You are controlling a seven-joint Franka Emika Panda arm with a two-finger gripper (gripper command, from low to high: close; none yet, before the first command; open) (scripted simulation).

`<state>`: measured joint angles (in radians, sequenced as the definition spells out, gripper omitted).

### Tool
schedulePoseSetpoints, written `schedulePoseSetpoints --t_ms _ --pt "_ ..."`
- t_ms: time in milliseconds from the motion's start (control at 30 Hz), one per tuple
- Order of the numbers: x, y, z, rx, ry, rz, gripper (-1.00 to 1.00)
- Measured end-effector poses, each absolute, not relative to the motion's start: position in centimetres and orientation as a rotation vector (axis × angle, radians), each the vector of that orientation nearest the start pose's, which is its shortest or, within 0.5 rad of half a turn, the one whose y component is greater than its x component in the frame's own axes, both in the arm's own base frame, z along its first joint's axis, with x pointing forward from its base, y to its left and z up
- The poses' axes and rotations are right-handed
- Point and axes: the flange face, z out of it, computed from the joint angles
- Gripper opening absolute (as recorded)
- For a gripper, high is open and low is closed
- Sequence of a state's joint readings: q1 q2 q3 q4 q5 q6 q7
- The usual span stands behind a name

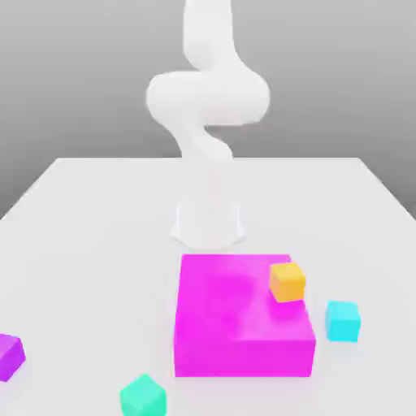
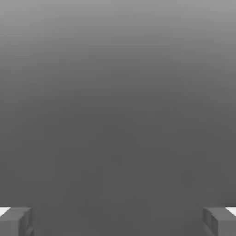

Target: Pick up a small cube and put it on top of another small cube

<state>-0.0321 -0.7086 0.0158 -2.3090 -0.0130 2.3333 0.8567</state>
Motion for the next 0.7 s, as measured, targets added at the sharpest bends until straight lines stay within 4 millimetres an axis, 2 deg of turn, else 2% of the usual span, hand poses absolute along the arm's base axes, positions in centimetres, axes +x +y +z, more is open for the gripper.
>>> schedulePoseSetpoints --t_ms 167,367,533,700 --pt "44.0 -1.9 59.9 -2.472 1.354 -0.811 0.0" --pt "48.7 -4.2 49.7 -2.462 1.598 -0.621 0.0" --pt "50.7 -6.1 40.5 -2.426 1.792 -0.449 0.0" --pt "50.9 -8.2 31.2 -2.357 1.986 -0.266 0.0"
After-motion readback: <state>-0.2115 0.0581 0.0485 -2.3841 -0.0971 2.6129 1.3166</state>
